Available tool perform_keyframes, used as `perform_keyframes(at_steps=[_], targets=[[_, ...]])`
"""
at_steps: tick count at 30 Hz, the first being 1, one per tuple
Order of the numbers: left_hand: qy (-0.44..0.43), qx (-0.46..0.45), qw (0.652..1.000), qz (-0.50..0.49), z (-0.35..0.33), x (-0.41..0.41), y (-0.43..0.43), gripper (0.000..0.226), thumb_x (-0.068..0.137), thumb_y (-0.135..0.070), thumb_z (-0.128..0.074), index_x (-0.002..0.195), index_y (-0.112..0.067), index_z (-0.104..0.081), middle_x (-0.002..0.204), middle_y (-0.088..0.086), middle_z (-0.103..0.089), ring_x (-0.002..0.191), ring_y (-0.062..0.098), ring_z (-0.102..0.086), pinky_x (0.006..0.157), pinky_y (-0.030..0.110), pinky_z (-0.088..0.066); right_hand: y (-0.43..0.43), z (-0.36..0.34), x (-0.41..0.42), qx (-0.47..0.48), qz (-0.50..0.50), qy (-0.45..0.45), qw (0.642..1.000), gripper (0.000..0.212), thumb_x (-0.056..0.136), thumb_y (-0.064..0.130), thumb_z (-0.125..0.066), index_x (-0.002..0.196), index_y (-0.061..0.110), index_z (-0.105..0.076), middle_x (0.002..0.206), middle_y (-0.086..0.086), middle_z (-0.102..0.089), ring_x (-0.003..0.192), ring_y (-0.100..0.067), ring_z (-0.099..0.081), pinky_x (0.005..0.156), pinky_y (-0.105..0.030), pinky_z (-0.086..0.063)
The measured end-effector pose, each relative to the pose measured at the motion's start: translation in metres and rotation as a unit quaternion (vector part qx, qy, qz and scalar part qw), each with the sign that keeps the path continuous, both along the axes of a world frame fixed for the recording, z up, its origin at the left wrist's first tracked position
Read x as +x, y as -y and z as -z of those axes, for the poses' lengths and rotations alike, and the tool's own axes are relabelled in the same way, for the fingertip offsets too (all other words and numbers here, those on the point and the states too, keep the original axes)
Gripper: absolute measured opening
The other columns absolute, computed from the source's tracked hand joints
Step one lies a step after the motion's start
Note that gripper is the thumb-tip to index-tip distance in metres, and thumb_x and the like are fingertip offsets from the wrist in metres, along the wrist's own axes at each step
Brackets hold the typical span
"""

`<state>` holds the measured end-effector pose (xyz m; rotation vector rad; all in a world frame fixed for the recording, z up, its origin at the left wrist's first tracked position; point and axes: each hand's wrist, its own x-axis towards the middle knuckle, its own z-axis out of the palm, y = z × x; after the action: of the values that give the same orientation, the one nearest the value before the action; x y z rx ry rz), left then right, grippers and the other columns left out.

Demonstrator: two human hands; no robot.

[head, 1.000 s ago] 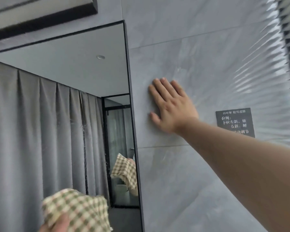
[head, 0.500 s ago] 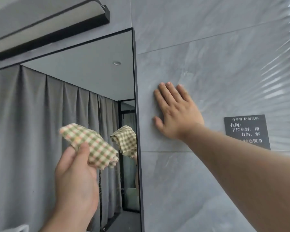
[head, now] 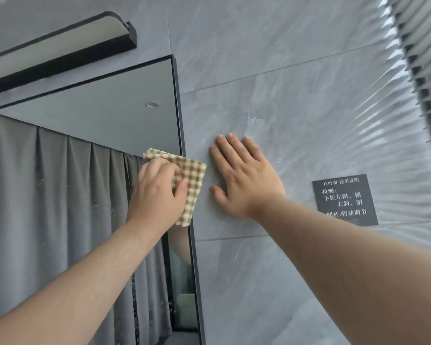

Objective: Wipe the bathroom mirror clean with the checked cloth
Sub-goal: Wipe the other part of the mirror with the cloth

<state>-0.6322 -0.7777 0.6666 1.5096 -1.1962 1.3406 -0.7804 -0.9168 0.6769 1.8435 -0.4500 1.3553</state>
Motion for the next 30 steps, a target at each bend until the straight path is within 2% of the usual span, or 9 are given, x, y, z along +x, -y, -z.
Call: perform_keyframes(at_steps=[2,4,6,8,11,15,21,30], targets=[[-0.021,0.01,1.0,0.012,0.003,-0.005,0.009,0.037,0.093,-0.017,-0.061,0.126,-0.001,-0.056,0.137,0.015,-0.049,0.131,0.032,-0.041,0.113,0.04,-0.029,0.0,0.0,0.0,0.002,-0.002,0.0,1.0,0.08,0.086,0.054,-0.034,0.149,0.005,-0.041,0.157,-0.016,-0.035,0.147,-0.032,-0.031,0.121,-0.05,-0.017],[-0.067,0.033,0.997,0.024,0.006,-0.014,0.017,0.061,0.099,-0.021,-0.052,0.151,0.001,-0.029,0.161,0.017,-0.022,0.151,0.028,-0.015,0.123,0.035,-0.009,-0.001,0.001,0.0,0.003,-0.005,0.0,1.0,0.08,0.086,0.054,-0.034,0.149,0.005,-0.041,0.157,-0.016,-0.036,0.147,-0.032,-0.031,0.122,-0.05,-0.018],[-0.098,0.042,0.994,0.015,0.003,-0.014,0.023,0.068,0.104,-0.03,-0.037,0.158,-0.002,-0.005,0.167,0.013,0.004,0.154,0.021,0.008,0.122,0.027,0.01,-0.001,0.001,0.0,0.002,-0.007,0.002,1.0,0.08,0.085,0.053,-0.035,0.148,0.005,-0.043,0.156,-0.016,-0.038,0.146,-0.032,-0.032,0.121,-0.05,-0.02],[-0.109,0.043,0.993,0.002,-0.004,-0.01,0.026,0.07,0.102,-0.037,-0.022,0.157,-0.003,0.003,0.166,0.012,0.014,0.152,0.019,0.016,0.118,0.022,0.019,0.0,0.001,0.0,0.0,-0.008,0.004,1.0,0.079,0.085,0.053,-0.035,0.147,0.005,-0.044,0.155,-0.016,-0.039,0.145,-0.032,-0.034,0.121,-0.05,-0.02],[-0.118,0.057,0.991,-0.024,-0.015,-0.004,0.027,0.069,0.105,-0.035,-0.024,0.156,-0.004,0.01,0.164,0.013,0.021,0.151,0.021,0.021,0.12,0.029,0.018,0.0,0.0,0.0,-0.001,-0.01,0.004,1.0,0.079,0.084,0.053,-0.035,0.147,0.005,-0.045,0.155,-0.016,-0.04,0.145,-0.032,-0.034,0.12,-0.049,-0.018],[-0.13,0.076,0.988,-0.039,-0.034,-0.003,0.026,0.072,0.106,-0.035,-0.026,0.156,-0.006,0.015,0.163,0.011,0.026,0.15,0.02,0.024,0.12,0.03,0.019,0.001,0.001,0.001,-0.007,-0.015,0.008,1.0,0.079,0.083,0.052,-0.038,0.146,0.005,-0.046,0.154,-0.016,-0.041,0.144,-0.033,-0.036,0.12,-0.05,-0.023],[-0.119,0.091,0.988,-0.042,-0.102,-0.001,0.024,0.07,0.106,-0.041,-0.022,0.156,-0.011,0.015,0.163,0.006,0.026,0.15,0.017,0.024,0.121,0.032,0.016,0.003,0.002,0.002,-0.017,-0.012,0.01,1.0,0.078,0.085,0.051,-0.039,0.146,0.004,-0.045,0.154,-0.017,-0.041,0.144,-0.034,-0.036,0.12,-0.051,-0.023],[-0.046,0.143,0.986,-0.073,-0.201,0.008,0.015,0.063,0.108,-0.039,-0.015,0.157,-0.012,0.013,0.165,0.004,0.023,0.151,0.017,0.022,0.122,0.031,0.014,0.005,0.002,0.002,-0.022,-0.004,0.014,1.0,0.078,0.085,0.051,-0.04,0.146,0.004,-0.046,0.153,-0.018,-0.041,0.143,-0.035,-0.038,0.119,-0.052,-0.026]])
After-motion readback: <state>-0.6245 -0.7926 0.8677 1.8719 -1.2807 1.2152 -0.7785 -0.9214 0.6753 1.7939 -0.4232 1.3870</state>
